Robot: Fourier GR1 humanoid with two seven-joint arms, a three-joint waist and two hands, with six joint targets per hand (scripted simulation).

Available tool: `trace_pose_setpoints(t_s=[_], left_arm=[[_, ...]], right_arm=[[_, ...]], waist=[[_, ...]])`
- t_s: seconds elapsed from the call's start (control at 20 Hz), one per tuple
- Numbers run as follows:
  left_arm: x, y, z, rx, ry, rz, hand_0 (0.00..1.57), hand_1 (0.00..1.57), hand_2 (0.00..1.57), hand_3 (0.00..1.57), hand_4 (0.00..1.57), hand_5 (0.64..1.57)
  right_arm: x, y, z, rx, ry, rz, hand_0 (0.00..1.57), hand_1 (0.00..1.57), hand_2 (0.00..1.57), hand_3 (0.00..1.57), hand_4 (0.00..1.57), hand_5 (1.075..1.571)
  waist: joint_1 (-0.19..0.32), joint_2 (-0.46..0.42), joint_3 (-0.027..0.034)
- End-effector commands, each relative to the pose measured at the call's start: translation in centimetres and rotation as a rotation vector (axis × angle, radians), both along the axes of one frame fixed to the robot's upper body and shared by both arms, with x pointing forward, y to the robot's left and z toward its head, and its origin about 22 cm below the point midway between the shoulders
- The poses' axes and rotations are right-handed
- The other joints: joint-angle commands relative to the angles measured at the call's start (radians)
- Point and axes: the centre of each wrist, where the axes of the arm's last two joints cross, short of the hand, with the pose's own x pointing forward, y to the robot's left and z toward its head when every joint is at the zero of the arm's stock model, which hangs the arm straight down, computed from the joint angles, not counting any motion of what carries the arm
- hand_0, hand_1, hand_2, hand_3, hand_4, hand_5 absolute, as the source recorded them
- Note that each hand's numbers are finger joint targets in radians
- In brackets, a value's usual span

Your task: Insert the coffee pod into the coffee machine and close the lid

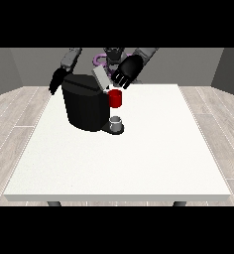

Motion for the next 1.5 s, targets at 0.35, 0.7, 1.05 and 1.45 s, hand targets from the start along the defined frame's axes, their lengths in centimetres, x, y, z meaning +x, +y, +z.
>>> trace_pose_setpoints(t_s=[0.35,0.7,1.05,1.45], left_arm=[[0.2,-0.6,1.7,0.013,-0.033,-0.019,1.24,1.24,1.29,1.22,0.43,1.571],[0.4,0.0,1.7,0.017,-0.01,-0.002,1.19,1.19,1.25,1.2,0.42,1.571],[0.4,-1.1,1.7,0.011,-0.048,-0.044,1.23,1.23,1.26,1.2,0.41,1.571],[0.6,-0.1,1.1,0.0,-0.057,-0.01,1.2,1.2,1.22,1.18,0.36,1.571]], right_arm=[[0.8,-0.7,0.8,0.002,-0.039,-0.022,0.0,0.0,0.0,0.0,0.15,1.571],[0.9,-0.8,1.4,-0.014,-0.022,0.003,0.0,0.0,0.0,0.0,0.1,1.571],[1.3,-2.5,1.0,0.016,-0.011,-0.049,0.0,0.0,0.0,0.0,0.0,1.571],[0.6,-0.2,1.3,0.004,-0.026,-0.001,0.0,0.0,0.0,0.0,0.0,1.571]], waist=[[-0.002,0.065,0.0002],[-0.021,0.058,-0.0001],[0.007,0.062,0.0001],[-0.023,0.046,-0.0002]])
